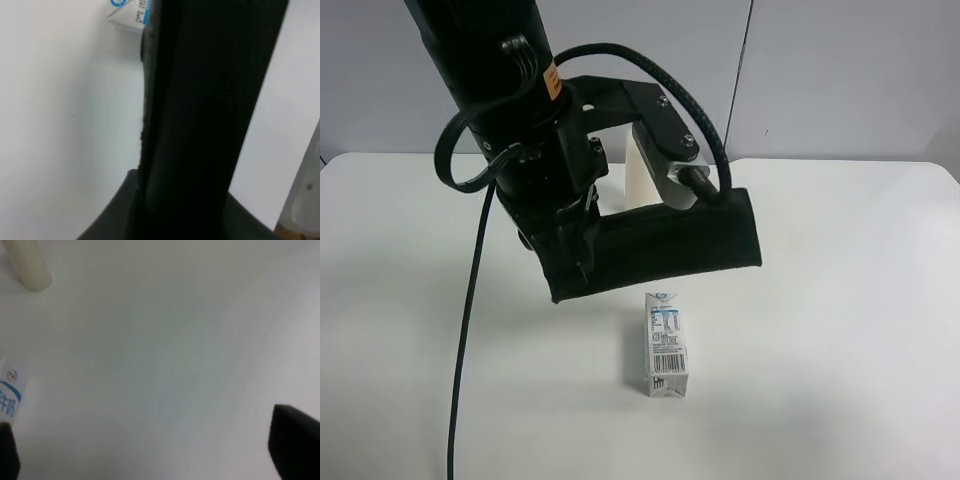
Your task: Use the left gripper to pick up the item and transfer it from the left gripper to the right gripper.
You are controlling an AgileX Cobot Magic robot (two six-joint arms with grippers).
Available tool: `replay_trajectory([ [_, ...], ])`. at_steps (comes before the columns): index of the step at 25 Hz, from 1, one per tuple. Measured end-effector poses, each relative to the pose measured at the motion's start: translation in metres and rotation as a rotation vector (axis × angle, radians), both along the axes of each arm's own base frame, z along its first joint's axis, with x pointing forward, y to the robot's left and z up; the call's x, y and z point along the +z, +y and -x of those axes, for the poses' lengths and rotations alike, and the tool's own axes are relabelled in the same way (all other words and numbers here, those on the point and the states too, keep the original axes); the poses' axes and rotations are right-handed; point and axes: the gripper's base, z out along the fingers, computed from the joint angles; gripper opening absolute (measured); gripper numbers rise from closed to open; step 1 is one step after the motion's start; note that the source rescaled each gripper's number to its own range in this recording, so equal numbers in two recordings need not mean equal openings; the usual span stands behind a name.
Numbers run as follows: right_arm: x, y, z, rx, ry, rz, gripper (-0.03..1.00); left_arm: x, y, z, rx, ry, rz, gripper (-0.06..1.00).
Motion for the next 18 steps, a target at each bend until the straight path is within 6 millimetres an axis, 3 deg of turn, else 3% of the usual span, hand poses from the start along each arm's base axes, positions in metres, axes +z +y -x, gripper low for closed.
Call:
replay_trajectory([
  [11, 0.001, 0.005, 0.0, 0.051, 0.001, -0.027, 1.0, 0.0, 0.0, 0.0, -0.188, -0.043, -0.026, 0.0],
  [18, 0.028, 0.025, -0.029, 0.273, 0.069, -0.034, 1.0, 0.0, 0.0, 0.0, -0.242, -0.06, -0.029, 0.0],
])
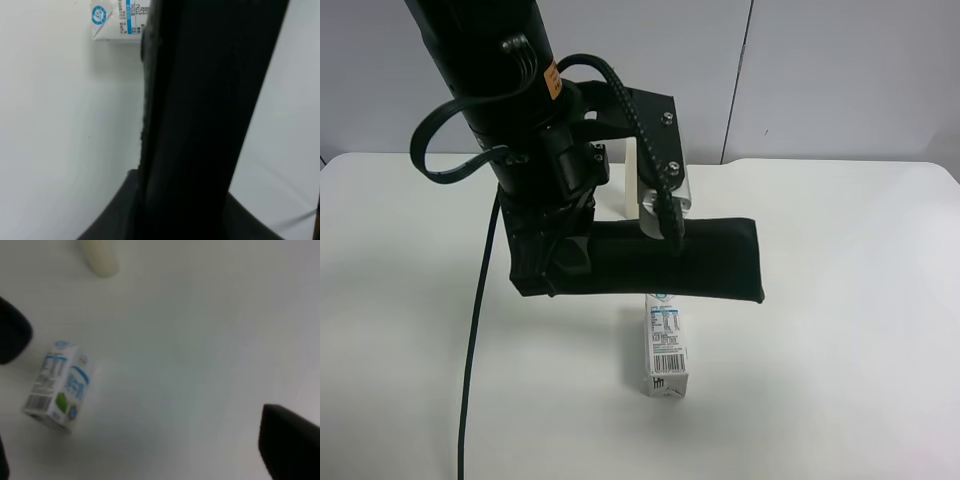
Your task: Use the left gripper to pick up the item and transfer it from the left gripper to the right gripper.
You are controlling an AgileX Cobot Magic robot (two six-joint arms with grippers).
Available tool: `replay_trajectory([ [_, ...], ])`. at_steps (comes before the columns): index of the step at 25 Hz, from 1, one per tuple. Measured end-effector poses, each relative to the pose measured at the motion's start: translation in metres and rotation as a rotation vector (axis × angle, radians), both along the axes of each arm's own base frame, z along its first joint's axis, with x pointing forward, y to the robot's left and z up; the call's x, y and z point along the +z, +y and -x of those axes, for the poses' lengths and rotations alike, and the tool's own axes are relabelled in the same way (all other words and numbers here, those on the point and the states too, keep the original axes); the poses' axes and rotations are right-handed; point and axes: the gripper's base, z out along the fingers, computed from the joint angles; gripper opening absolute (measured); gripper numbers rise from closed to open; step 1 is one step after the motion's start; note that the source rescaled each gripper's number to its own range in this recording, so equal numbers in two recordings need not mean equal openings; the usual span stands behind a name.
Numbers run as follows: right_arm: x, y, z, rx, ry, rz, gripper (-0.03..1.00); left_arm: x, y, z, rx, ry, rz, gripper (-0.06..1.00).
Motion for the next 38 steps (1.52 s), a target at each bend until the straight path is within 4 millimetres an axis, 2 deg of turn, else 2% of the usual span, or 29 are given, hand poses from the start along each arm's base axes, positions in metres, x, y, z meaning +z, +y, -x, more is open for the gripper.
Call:
replay_trajectory([
  [4, 0.012, 0.012, -0.024, 0.156, 0.014, 0.003, 1.0, 0.0, 0.0, 0.0, -0.007, -0.002, -0.001, 0.0],
  [10, 0.012, 0.031, -0.053, 0.389, 0.045, 0.092, 1.0, 0.0, 0.0, 0.0, -0.026, -0.009, 0.0, 0.0],
  [17, 0.012, 0.059, -0.083, 0.553, 0.059, 0.162, 1.0, 0.001, -0.005, 0.003, -0.093, 0.005, 0.042, 0.0],
  [24, -0.008, 0.085, -0.103, 0.67, 0.113, 0.236, 1.0, 0.003, -0.011, 0.003, -0.146, -0.011, 0.108, 0.0],
  [32, -0.022, 0.099, -0.122, 0.662, 0.143, 0.218, 1.0, 0.004, -0.013, 0.002, -0.175, -0.033, 0.122, 0.0],
  [34, -0.022, 0.101, -0.122, 0.675, 0.142, 0.204, 0.93, 0.004, -0.013, 0.002, -0.175, -0.035, 0.124, 0.0],
  [35, -0.021, 0.102, -0.122, 0.681, 0.137, 0.198, 0.87, 0.004, -0.013, 0.002, -0.175, -0.035, 0.124, 0.0],
  [38, -0.021, 0.102, -0.122, 0.688, 0.129, 0.193, 0.56, 0.004, -0.013, 0.002, -0.175, -0.035, 0.124, 0.0],
])
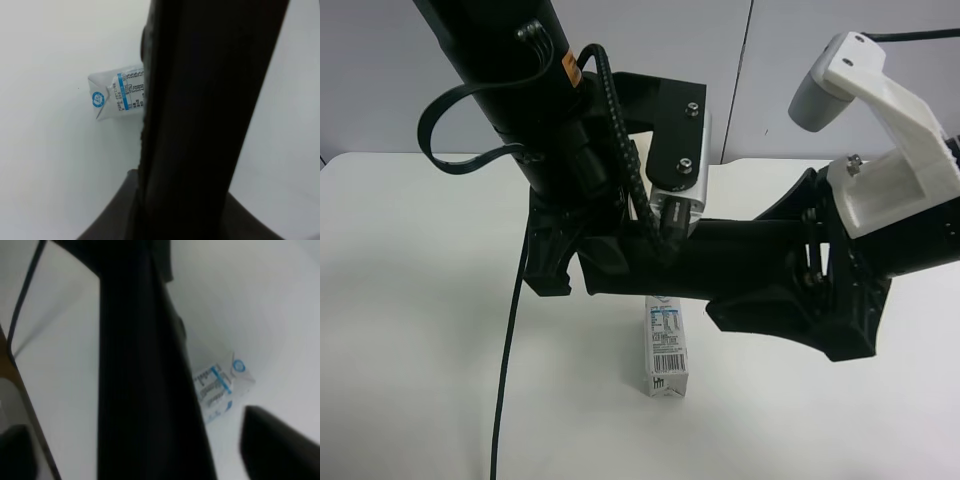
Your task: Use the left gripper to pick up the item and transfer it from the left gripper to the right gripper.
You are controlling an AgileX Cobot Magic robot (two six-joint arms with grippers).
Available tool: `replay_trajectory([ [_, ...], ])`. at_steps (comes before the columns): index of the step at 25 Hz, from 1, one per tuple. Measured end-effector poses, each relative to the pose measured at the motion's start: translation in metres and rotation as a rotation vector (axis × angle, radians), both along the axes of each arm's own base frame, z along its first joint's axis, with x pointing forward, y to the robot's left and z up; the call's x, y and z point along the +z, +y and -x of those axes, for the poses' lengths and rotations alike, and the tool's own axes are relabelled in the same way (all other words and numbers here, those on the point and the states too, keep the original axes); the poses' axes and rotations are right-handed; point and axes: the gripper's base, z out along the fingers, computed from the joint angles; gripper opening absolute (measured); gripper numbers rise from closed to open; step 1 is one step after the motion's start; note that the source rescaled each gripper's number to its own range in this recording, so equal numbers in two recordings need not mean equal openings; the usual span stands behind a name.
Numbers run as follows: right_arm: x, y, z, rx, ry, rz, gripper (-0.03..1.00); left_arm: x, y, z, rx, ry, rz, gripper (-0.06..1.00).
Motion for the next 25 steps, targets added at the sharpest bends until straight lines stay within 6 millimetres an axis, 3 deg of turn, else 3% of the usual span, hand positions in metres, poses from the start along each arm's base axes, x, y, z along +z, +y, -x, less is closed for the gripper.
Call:
replay_trajectory([
  [3, 0.0, -0.0005, -0.001, -0.001, -0.015, 0.007, 0.12, 0.0, 0.0, 0.0001, -0.003, 0.001, -0.001, 0.0],
  [4, 0.0001, -0.0008, -0.002, -0.006, -0.027, 0.011, 0.07, -0.0002, 0.0002, 0.0006, -0.003, 0.006, -0.003, 0.0],
  [13, 0.0001, -0.0011, -0.0026, -0.008, -0.035, 0.014, 0.07, 0.0001, 0.0007, 0.0006, 0.006, 0.007, -0.005, 0.01],
  [15, -0.0001, -0.001, -0.0027, -0.007, -0.033, 0.015, 0.05, 0.0001, 0.0013, -0.0008, 0.002, -0.011, -0.012, 0.17],
  [18, -0.0006, -0.001, -0.0019, -0.002, -0.025, 0.018, 0.03, 0.0005, 0.0009, -0.0029, 0.0, -0.041, -0.011, 0.75],
  [19, -0.0006, -0.0009, -0.0018, -0.001, -0.023, 0.017, 0.02, 0.0007, 0.0007, -0.0036, 0.0, -0.049, -0.009, 0.85],
  [21, -0.0006, -0.0009, -0.0017, -0.001, -0.023, 0.018, 0.02, 0.0013, 0.0004, -0.0044, 0.002, -0.057, -0.005, 0.95],
  [25, -0.0007, -0.0009, -0.0015, 0.001, -0.02, 0.018, 0.02, 0.0017, 0.0005, -0.0044, 0.002, -0.059, -0.004, 0.99],
])
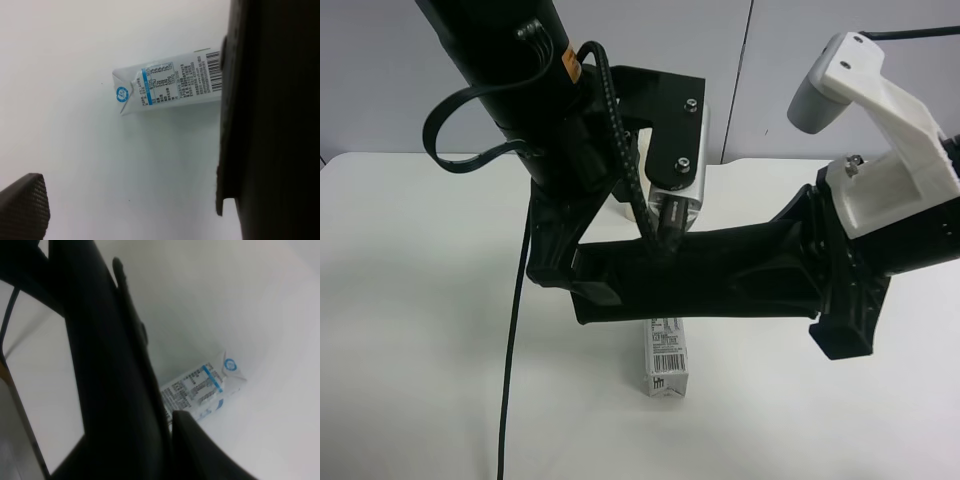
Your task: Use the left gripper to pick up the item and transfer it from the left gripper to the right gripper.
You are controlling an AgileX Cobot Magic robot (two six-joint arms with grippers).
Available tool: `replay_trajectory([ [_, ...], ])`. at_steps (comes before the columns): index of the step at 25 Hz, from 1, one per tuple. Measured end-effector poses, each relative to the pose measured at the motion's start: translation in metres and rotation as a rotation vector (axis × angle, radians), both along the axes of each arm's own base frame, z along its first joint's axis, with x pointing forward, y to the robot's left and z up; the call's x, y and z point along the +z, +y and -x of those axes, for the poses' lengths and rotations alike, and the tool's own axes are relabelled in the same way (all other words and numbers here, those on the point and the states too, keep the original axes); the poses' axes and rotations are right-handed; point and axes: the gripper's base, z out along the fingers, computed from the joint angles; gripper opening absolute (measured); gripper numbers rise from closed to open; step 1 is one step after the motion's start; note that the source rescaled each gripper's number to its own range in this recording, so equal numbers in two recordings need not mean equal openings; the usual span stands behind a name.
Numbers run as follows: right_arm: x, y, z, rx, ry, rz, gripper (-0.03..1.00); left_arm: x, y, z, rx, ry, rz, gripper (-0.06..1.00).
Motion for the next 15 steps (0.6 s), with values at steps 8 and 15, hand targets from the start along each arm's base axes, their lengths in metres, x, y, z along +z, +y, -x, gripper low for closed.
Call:
replay_trajectory([
  [8, 0.0, 0.0, 0.001, 0.005, 0.014, -0.004, 0.01, 0.035, 0.019, 0.016, 0.018, -0.034, 0.043, 0.99],
  [15, 0.0, 0.0, 0.001, 0.005, 0.014, -0.004, 0.01, 0.071, 0.051, 0.043, 0.201, 0.05, 0.086, 0.99],
])
